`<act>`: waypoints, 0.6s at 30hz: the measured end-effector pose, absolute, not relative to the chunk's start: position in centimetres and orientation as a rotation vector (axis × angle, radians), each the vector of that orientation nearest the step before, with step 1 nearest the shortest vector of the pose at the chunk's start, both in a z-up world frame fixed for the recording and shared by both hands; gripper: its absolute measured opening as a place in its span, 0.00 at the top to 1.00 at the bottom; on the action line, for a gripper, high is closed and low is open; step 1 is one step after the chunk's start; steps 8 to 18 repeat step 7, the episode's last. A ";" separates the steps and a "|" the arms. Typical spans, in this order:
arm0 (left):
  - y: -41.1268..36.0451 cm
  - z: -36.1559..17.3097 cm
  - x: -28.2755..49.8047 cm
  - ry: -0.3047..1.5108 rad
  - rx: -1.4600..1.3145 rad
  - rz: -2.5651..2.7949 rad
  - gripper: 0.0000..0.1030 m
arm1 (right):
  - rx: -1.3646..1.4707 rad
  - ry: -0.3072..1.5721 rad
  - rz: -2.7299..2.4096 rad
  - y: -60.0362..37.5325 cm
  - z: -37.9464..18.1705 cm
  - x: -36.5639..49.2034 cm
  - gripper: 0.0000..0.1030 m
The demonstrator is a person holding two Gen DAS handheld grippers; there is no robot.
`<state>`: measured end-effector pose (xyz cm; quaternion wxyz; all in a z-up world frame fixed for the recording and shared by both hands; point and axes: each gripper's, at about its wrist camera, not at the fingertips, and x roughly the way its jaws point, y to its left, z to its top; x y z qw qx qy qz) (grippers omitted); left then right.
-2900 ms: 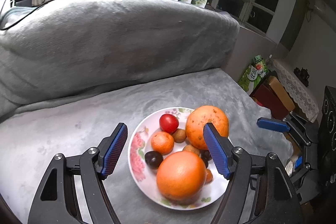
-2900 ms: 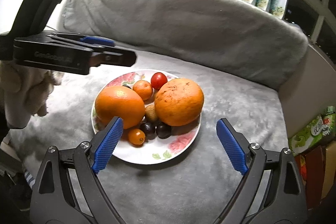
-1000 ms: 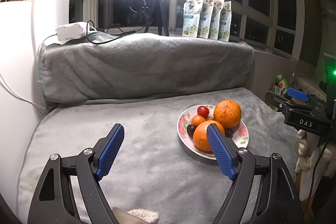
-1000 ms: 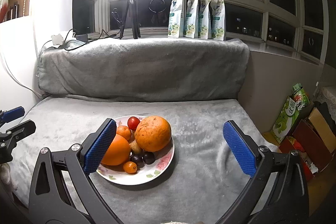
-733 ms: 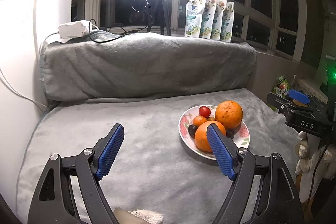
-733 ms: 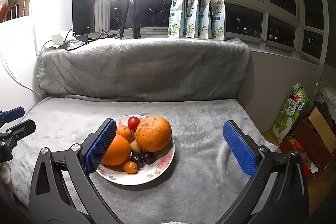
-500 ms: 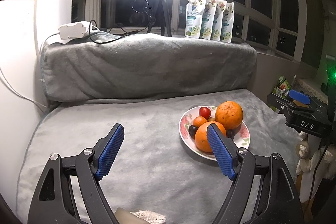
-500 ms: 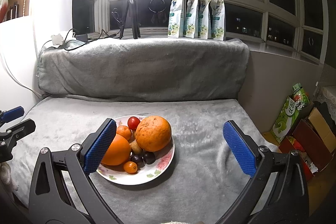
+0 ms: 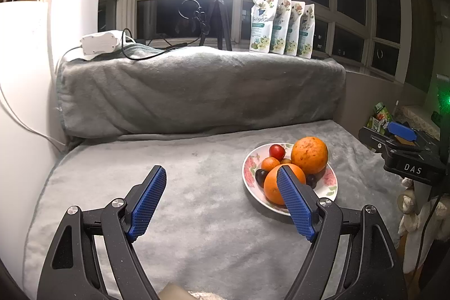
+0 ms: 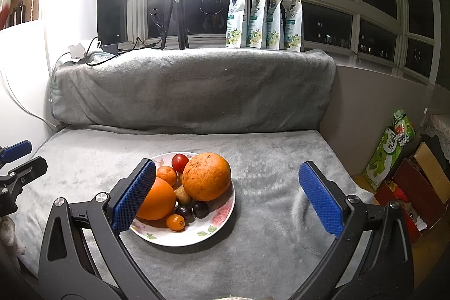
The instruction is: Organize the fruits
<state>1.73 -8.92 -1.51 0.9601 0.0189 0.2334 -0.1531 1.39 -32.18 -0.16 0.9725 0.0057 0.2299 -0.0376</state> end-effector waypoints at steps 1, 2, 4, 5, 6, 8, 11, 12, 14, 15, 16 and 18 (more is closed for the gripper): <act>-8.9 -1.5 1.7 0.471 0.038 -0.311 0.21 | 0.010 0.464 -0.075 -32.2 -0.2 1.4 0.00; -8.9 -1.5 1.7 0.471 0.038 -0.311 0.21 | 0.010 0.464 -0.076 -32.2 -0.1 1.4 0.00; -8.9 -1.5 1.7 0.473 0.038 -0.311 0.21 | 0.011 0.465 -0.076 -32.2 -0.2 1.4 0.00; -8.9 -1.6 1.7 0.473 0.039 -0.311 0.21 | 0.012 0.466 -0.076 -32.2 -0.2 1.4 0.00; -9.0 -1.6 1.7 0.474 0.039 -0.312 0.21 | 0.012 0.467 -0.077 -32.2 -0.2 1.3 0.00; -9.0 -1.6 1.7 0.476 0.040 -0.312 0.21 | 0.012 0.469 -0.078 -32.2 -0.3 1.3 0.00; -9.0 -1.6 1.7 0.476 0.040 -0.312 0.21 | 0.012 0.469 -0.078 -32.2 -0.3 1.3 0.00; -9.0 -1.6 1.7 0.476 0.040 -0.312 0.21 | 0.012 0.469 -0.078 -32.2 -0.3 1.3 0.00; -9.0 -1.6 1.7 0.476 0.040 -0.312 0.21 | 0.012 0.469 -0.078 -32.2 -0.3 1.3 0.00; -9.0 -1.6 1.7 0.476 0.040 -0.312 0.21 | 0.012 0.469 -0.078 -32.2 -0.3 1.3 0.00; -9.0 -1.6 1.7 0.476 0.040 -0.312 0.21 | 0.012 0.469 -0.078 -32.2 -0.3 1.3 0.00; -9.0 -1.6 1.7 0.476 0.040 -0.312 0.21 | 0.012 0.469 -0.078 -32.2 -0.3 1.3 0.00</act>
